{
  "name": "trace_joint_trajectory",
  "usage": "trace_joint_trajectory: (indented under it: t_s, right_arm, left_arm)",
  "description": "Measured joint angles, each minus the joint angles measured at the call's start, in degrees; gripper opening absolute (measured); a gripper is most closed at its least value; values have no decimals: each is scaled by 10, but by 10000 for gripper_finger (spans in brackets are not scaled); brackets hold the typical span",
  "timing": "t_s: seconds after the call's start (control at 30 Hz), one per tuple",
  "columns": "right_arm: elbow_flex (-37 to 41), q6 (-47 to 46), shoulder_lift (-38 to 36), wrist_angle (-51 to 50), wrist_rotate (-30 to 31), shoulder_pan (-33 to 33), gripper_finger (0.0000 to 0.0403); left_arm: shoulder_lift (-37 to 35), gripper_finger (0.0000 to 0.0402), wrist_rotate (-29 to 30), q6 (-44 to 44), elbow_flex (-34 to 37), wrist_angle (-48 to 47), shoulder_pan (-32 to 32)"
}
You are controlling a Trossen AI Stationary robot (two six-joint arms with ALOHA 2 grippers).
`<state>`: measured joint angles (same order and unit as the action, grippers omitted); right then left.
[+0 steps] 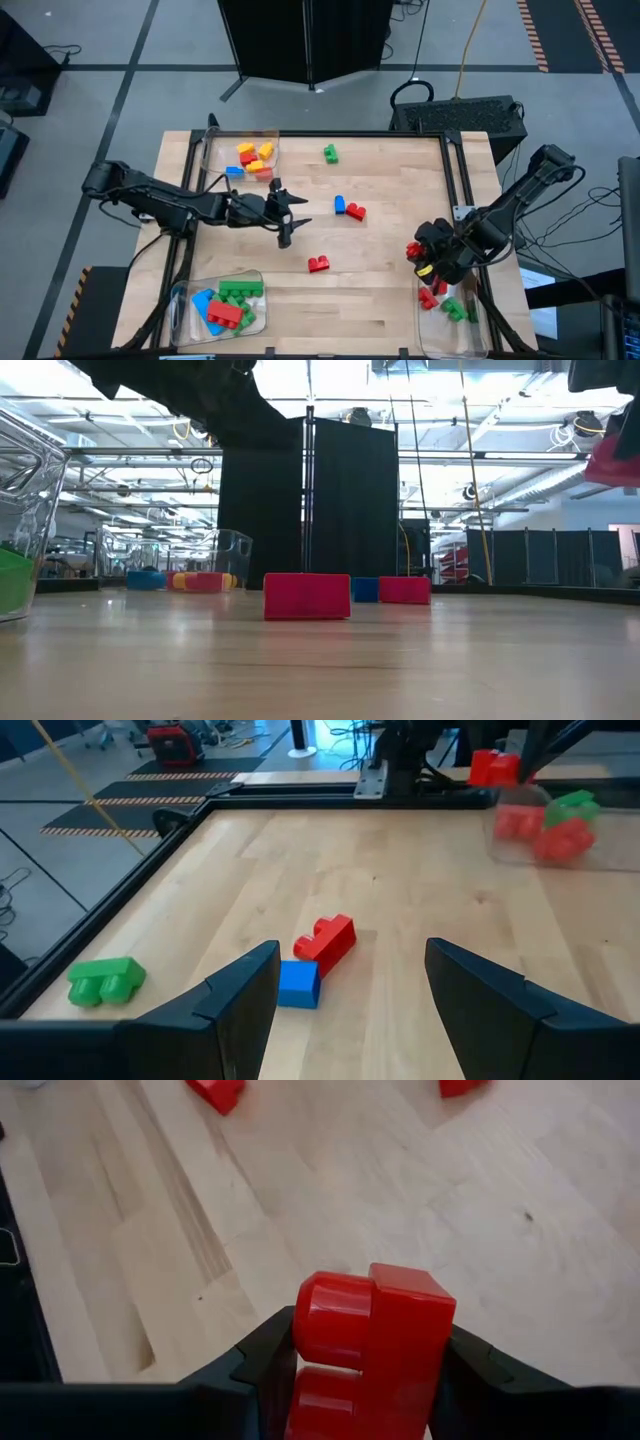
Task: Sort blocks by size
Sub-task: Put the middle right red game piece into the bottom right transparent bin
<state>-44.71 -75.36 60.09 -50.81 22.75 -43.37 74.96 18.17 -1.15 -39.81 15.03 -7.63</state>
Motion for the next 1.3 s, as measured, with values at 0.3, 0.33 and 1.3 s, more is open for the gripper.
trace_joint_trajectory:
  t_s: [0.3,0.33,1.3]
  right_arm:
    - [-22,37,-19,-3,54,-1,160]
    - [-27,45,-19,-4,53,-2,160]
    - [-50,-42,22,6,-64,-197,160]
  left_arm:
    - [5,251,6,4,0,15,1]
    - [5,251,6,4,0,15,1]
    - [5,251,6,-1,0,3,-9]
